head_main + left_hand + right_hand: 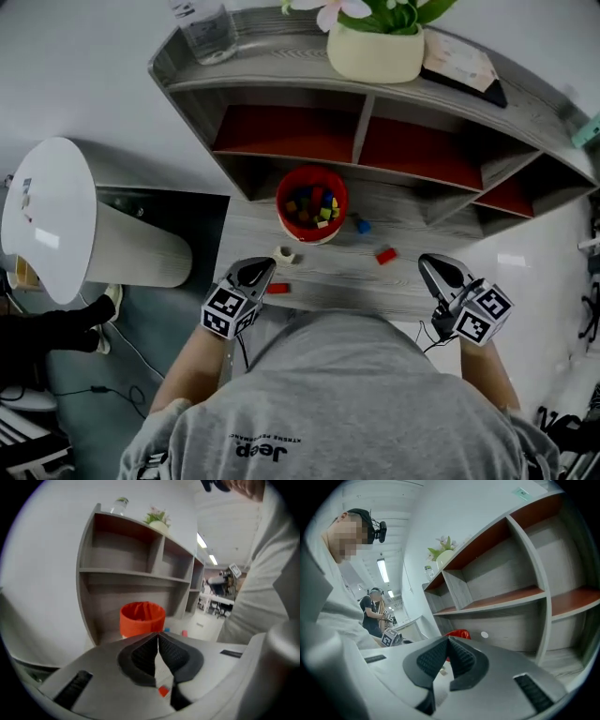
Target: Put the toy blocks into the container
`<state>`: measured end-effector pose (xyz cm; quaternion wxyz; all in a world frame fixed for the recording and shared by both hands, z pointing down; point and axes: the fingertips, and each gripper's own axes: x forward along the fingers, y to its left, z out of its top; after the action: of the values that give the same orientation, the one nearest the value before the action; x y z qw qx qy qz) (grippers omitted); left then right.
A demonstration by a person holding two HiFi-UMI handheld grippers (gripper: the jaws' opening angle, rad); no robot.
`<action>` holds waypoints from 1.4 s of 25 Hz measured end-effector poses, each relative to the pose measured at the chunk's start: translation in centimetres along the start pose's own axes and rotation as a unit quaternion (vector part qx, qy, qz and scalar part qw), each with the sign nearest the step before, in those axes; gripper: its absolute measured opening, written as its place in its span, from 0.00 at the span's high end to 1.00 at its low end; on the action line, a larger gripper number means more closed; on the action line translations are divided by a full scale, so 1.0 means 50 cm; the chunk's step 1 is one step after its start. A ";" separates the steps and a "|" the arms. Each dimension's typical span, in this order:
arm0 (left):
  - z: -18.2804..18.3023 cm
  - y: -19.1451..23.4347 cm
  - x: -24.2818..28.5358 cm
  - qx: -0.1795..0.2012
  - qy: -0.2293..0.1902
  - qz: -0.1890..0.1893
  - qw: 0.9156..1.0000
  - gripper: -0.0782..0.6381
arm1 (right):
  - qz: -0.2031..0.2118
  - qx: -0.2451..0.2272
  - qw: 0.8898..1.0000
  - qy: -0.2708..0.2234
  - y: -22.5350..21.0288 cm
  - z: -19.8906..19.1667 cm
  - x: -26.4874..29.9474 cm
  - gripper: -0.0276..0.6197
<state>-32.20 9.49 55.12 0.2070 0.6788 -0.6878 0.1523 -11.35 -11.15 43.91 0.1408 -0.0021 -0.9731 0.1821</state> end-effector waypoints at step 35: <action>0.013 -0.038 0.104 0.221 0.171 -0.098 0.955 0.66 | -0.008 0.001 1.000 0.019 -0.002 -0.032 -0.015 0.93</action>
<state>-30.29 4.59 56.98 0.1802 0.7352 -0.5217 0.3935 -10.17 -10.71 45.19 0.1612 0.0022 -0.9701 0.1816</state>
